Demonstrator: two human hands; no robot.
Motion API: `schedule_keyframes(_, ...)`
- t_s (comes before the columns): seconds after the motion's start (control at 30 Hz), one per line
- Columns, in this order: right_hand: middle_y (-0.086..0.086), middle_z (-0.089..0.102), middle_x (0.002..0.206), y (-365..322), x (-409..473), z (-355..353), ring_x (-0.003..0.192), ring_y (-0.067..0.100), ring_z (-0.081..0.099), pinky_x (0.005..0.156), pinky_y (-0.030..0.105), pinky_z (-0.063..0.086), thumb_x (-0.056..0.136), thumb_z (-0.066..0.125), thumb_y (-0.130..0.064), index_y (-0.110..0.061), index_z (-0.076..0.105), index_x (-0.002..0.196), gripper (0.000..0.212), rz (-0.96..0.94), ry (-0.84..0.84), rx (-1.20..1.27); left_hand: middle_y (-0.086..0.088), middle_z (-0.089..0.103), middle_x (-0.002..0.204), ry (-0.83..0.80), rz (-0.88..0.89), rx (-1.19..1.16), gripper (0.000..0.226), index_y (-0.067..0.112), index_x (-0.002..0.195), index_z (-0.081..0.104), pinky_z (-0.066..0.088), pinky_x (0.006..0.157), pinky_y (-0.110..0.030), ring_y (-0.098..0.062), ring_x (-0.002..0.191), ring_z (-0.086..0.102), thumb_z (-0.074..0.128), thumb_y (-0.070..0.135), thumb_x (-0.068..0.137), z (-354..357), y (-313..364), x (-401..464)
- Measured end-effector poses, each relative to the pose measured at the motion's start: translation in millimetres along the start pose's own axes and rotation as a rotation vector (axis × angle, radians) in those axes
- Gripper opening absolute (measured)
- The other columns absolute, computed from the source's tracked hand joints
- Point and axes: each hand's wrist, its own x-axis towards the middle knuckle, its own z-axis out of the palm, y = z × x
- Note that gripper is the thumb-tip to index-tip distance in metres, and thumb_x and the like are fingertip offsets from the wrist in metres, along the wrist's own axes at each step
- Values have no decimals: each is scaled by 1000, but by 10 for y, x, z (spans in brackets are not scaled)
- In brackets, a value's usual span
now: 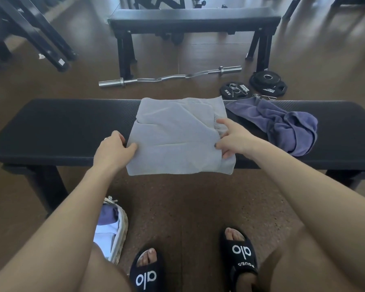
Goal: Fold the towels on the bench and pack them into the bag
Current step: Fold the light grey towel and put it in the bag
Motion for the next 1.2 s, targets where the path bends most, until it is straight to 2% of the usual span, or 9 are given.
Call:
schedule_keyframes(0.17,18,66,105,36,64,-8,59,23,70,59,34,61,84,67,1,-20,26,154,84,96,6,65,-6,56,112,31,30,2,38,15,116,55,53,81,-43,-29,97,58,54,46,94,26,141,116)
schedule_keyframes(0.33,7,54,138,-120,248,22,110,22,57,82,32,45,84,70,-28,-15,39,147,72,-28,217,-116,-17,56,112,18,49,-138,29,7,100,56,39,74,-37,-33,101,53,49,35,99,118,357,406)
schedule_keyframes(0.43,5,52,140,-201,457,54,114,23,51,81,30,38,87,67,-29,-17,35,149,71,-33,257,-37,-11,56,113,11,-2,-179,30,7,106,60,39,77,-35,-28,99,50,47,33,101,136,450,604)
schedule_keyframes(0.57,4,61,113,-310,744,79,80,9,55,63,24,41,89,65,-25,-21,42,144,60,-65,319,75,-5,57,84,-68,-42,-190,25,10,82,57,40,64,-37,-26,84,51,52,29,98,65,517,966)
schedule_keyframes(0.7,-1,60,82,-310,1013,34,70,13,54,52,22,40,85,58,-6,-20,64,99,21,-150,375,43,-3,63,101,-76,-82,-297,16,12,106,61,50,83,-40,-24,95,59,56,23,95,65,551,1169)
schedule_keyframes(0.8,-8,59,72,-310,1124,-48,65,6,51,56,19,39,80,54,-3,-17,66,80,19,-247,530,66,2,59,91,-48,-50,-466,14,14,104,59,45,68,-31,-16,80,54,55,24,96,49,574,1231)
schedule_keyframes(0.9,-12,58,75,-289,1190,-98,67,3,52,64,21,39,84,52,-4,-14,68,92,20,-256,651,70,4,57,86,-18,-3,-543,15,17,104,57,40,63,-30,-13,75,51,54,31,99,73,559,1262)
schedule_keyframes(1.03,6,64,112,-167,1298,-65,103,24,59,84,30,45,87,52,-7,-13,59,116,31,-100,516,-35,5,60,99,-49,-49,-465,32,21,111,56,47,75,-34,-17,92,58,52,50,98,150,528,1268)
schedule_keyframes(1.2,10,62,117,-166,1190,-55,107,28,58,84,36,50,86,60,-16,-16,46,130,47,-67,465,-24,1,60,111,-99,-79,-337,27,19,115,54,50,92,-40,-21,103,57,48,42,102,114,590,1259)
